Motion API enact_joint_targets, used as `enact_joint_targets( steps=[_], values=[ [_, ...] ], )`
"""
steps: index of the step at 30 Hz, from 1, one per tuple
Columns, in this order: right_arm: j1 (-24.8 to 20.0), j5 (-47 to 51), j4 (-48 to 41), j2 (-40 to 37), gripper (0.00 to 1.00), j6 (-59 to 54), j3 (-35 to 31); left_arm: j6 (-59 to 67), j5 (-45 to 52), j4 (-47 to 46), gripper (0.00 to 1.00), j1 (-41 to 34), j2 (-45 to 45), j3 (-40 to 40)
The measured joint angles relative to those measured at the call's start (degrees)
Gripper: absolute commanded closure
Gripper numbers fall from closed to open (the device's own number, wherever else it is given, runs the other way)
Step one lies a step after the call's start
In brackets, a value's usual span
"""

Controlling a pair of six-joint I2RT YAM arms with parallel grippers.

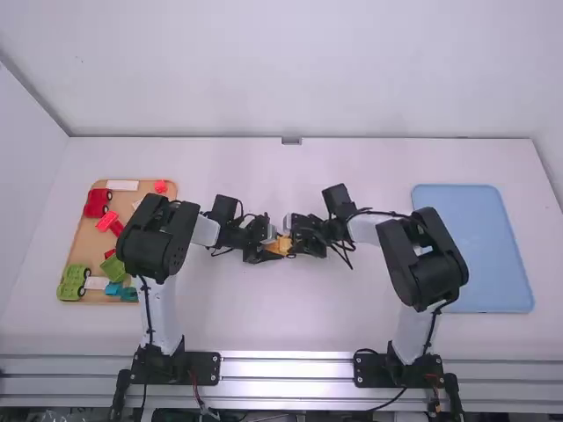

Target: Assemble lego blocks to make yellow taxi

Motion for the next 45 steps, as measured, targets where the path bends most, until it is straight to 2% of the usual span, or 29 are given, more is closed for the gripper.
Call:
enact_joint_targets(
  steps=[10, 13, 14, 15, 18, 22, 26, 28, 29, 31, 38, 40, 41, 45],
  values=[
    [-0.9, 0.0, 0.0, 0.0, 0.98, 0.1, 0.0, 0.0, 0.0, 0.0, 0.55, 0.0, 0.0, 0.0],
    [-0.9, 0.0, -0.1, 0.0, 0.78, 0.2, 0.0, 0.0, 0.0, 0.0, 0.55, 0.0, 0.0, 0.0],
    [-0.9, 0.0, 0.0, 0.0, 0.65, 0.2, 0.0, 0.0, 0.0, 0.0, 0.55, 0.0, 0.0, 0.0],
    [-0.9, 0.0, 0.0, 0.0, 0.57, 0.3, 0.0, 0.0, 0.0, 0.0, 0.55, 0.0, 0.0, 0.0],
    [-0.9, 0.4, 0.1, 0.0, 0.53, 0.2, 0.0, 0.0, 0.0, 0.0, 0.55, 0.0, 0.0, 0.0],
    [-0.9, 0.3, 0.2, 0.0, 0.55, 0.2, 0.0, 0.0, 0.0, 0.0, 0.55, 0.0, 0.0, 0.0],
    [-1.5, -0.9, 0.2, 0.0, 0.67, 0.2, 0.0, 0.0, 0.0, 0.0, 0.55, 0.0, 0.0, 0.0],
    [-2.0, -1.6, 0.0, 0.0, 0.78, 0.0, 0.0, 0.0, 0.0, 0.0, 0.54, 0.0, 0.0, 0.1],
    [-2.0, -1.7, 0.1, 0.0, 0.78, -0.2, 0.0, 0.0, 0.0, 0.0, 0.55, 0.0, 0.0, 0.1],
    [-2.2, -2.1, 0.1, 0.0, 0.89, -0.5, 0.0, 0.0, 0.0, -0.1, 0.55, 0.0, 0.0, 0.1],
    [-1.6, -1.4, 0.7, -0.3, 0.89, 0.0, 0.1, 0.2, -0.2, -0.2, 0.54, -0.1, 0.0, 0.3],
    [-1.0, -0.4, 0.9, -0.3, 0.86, 0.1, 0.4, 0.2, -0.2, -0.2, 0.55, -0.1, 0.0, 0.3],
    [-0.6, 0.1, 1.0, -0.3, 0.75, 0.2, 0.5, 0.2, -0.2, -0.2, 0.55, -0.1, 0.0, 0.3],
    [0.1, 1.0, 2.6, -0.3, 0.73, 0.2, 0.8, 0.2, 0.0, -0.4, 0.55, -0.3, 0.0, 0.2]
  ],
)
